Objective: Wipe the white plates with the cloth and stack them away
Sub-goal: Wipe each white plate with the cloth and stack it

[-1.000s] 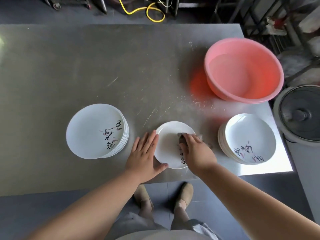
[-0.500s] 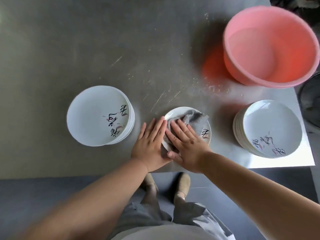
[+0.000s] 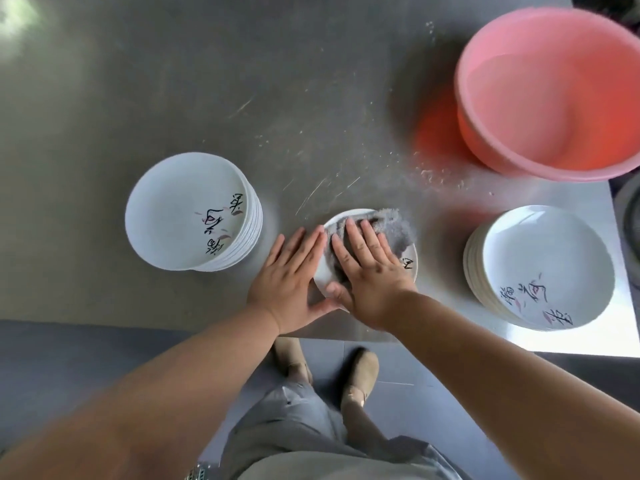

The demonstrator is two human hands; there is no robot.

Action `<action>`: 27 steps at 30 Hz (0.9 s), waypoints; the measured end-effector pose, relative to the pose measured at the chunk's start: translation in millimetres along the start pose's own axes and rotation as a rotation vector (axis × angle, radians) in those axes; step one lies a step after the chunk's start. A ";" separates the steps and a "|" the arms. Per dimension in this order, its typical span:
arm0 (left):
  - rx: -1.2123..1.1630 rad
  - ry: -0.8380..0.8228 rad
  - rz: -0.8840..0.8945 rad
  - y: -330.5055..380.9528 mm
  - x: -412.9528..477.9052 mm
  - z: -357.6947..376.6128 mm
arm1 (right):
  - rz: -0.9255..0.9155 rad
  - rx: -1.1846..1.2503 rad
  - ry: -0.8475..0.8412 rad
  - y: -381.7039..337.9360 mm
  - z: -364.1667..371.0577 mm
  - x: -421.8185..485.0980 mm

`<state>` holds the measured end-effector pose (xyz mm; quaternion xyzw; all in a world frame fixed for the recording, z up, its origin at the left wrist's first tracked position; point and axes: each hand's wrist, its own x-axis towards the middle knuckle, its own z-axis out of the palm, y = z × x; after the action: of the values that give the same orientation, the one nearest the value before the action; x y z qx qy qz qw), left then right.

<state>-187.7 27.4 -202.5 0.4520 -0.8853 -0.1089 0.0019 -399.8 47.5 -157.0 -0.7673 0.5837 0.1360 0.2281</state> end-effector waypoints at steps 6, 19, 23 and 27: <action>0.013 -0.012 -0.005 -0.5 1.0 0.5 | -0.237 -0.170 -0.103 40.7 16.0 -60.8; 0.005 -0.035 0.000 -1.2 1.6 -1.7 | -0.148 -0.247 0.048 37.4 -18.0 30.6; 0.004 -0.033 -0.004 -1.4 1.5 0.4 | 0.016 -0.268 0.055 61.4 -12.3 -1.0; 0.017 -0.045 -0.004 -0.5 0.5 -0.8 | 0.079 -0.193 0.018 51.7 -10.3 -13.4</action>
<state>-187.5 26.5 -201.8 0.4512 -0.8852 -0.1115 -0.0220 -453.7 42.4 -151.7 -0.7632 0.5998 0.1936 0.1422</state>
